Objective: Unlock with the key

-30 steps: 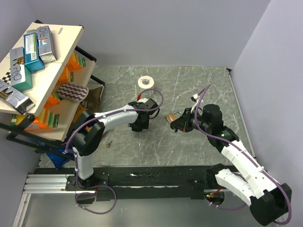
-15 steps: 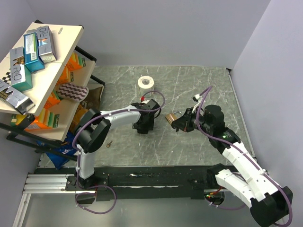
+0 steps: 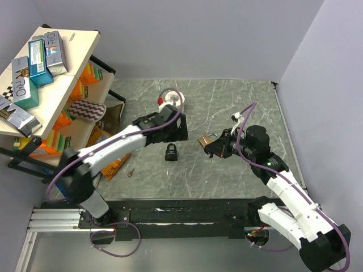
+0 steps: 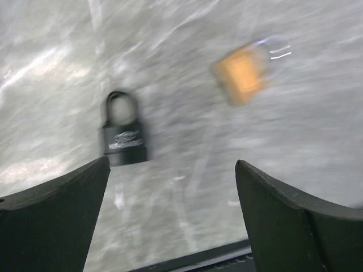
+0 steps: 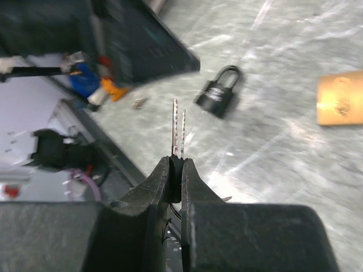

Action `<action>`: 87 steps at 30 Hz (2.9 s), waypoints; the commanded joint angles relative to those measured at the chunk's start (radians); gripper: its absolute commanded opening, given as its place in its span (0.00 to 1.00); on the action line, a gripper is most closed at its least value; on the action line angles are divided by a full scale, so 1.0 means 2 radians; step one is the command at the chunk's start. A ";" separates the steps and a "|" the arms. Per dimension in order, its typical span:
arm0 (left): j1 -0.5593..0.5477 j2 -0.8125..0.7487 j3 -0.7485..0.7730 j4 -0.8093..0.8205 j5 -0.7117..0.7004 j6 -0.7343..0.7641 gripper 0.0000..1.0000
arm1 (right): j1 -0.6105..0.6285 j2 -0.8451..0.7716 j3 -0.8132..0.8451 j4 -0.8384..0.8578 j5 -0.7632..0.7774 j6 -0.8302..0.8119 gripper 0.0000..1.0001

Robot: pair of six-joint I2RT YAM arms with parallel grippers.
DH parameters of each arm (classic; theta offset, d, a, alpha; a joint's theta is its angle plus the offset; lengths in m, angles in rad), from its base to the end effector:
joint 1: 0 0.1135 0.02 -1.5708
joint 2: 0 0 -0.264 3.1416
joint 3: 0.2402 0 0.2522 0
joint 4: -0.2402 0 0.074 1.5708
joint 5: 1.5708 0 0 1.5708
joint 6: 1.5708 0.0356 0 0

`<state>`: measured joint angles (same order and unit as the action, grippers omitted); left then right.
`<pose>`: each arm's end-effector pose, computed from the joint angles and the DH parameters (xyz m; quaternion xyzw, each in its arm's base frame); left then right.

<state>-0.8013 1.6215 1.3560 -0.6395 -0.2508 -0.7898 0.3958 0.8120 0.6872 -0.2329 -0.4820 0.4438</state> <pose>0.2516 -0.2470 0.2855 -0.0355 0.9379 -0.1488 0.3113 0.1669 0.0876 0.2972 -0.1169 0.8009 0.4047 0.4256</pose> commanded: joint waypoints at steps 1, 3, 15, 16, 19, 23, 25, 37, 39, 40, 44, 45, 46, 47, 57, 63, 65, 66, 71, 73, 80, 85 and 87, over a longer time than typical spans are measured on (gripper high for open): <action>0.008 -0.102 -0.048 0.136 0.052 -0.007 0.96 | -0.008 -0.001 0.008 0.076 -0.086 0.032 0.00; 0.009 -0.149 -0.098 0.204 0.130 0.005 0.97 | -0.008 0.008 0.012 0.099 -0.131 0.053 0.00; 0.017 -0.215 -0.201 0.446 0.317 -0.067 0.74 | -0.008 0.052 0.044 0.192 -0.238 0.113 0.00; 0.017 -0.213 -0.203 0.450 0.321 -0.071 0.69 | -0.008 0.053 0.044 0.195 -0.241 0.116 0.00; 0.016 -0.204 -0.206 0.462 0.335 -0.076 0.52 | -0.008 0.056 0.044 0.199 -0.246 0.120 0.00; 0.015 -0.200 -0.202 0.459 0.337 -0.076 0.49 | -0.008 0.052 0.043 0.195 -0.242 0.119 0.00; 0.014 -0.200 -0.202 0.459 0.339 -0.077 0.48 | -0.008 0.051 0.041 0.196 -0.238 0.122 0.00; 0.009 -0.198 -0.207 0.459 0.340 -0.083 0.25 | -0.009 0.045 0.036 0.200 -0.218 0.132 0.00; 0.009 -0.198 -0.208 0.459 0.340 -0.084 0.07 | -0.009 0.046 0.037 0.199 -0.216 0.133 0.00; 0.009 -0.199 -0.208 0.458 0.339 -0.083 0.01 | -0.009 0.045 0.035 0.199 -0.215 0.133 0.00; 0.009 -0.206 -0.211 0.453 0.331 -0.082 0.01 | -0.010 0.041 0.031 0.199 -0.212 0.135 0.00; 0.009 -0.208 -0.212 0.452 0.329 -0.082 0.01 | -0.011 0.040 0.031 0.189 -0.209 0.132 0.03; 0.009 -0.209 -0.209 0.443 0.327 -0.081 0.01 | -0.012 0.039 0.037 0.179 -0.208 0.128 0.12; 0.009 -0.212 -0.207 0.436 0.325 -0.078 0.01 | -0.013 0.037 0.039 0.169 -0.205 0.116 0.23; 0.009 -0.209 -0.175 0.371 0.314 -0.063 0.01 | -0.020 0.020 0.031 0.170 -0.212 0.109 0.78; 0.009 -0.214 -0.183 0.393 0.316 -0.074 0.01 | -0.019 0.026 0.035 0.141 -0.225 0.076 0.68; 0.009 -0.216 -0.186 0.399 0.319 -0.074 0.01 | -0.019 0.033 0.031 0.152 -0.243 0.080 0.64; 0.009 -0.216 -0.186 0.399 0.319 -0.073 0.01 | -0.018 0.034 0.025 0.159 -0.248 0.084 0.63; 0.010 -0.214 -0.186 0.407 0.319 -0.076 0.01 | -0.019 0.055 0.026 0.179 -0.271 0.096 0.58; 0.009 -0.213 -0.186 0.410 0.316 -0.076 0.01 | -0.018 0.060 0.026 0.186 -0.278 0.099 0.56; 0.011 -0.217 -0.186 0.418 0.302 -0.079 0.01 | -0.015 0.066 0.028 0.189 -0.287 0.099 0.48; 0.013 -0.219 -0.188 0.421 0.296 -0.081 0.01 | -0.015 0.073 0.028 0.192 -0.290 0.101 0.44; 0.013 -0.219 -0.189 0.424 0.296 -0.082 0.01 | -0.015 0.075 0.027 0.196 -0.292 0.104 0.43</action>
<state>-0.7799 1.2190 0.9642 0.1371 0.3607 -0.9413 0.3618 0.9554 0.7284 0.0948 -1.0336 0.6399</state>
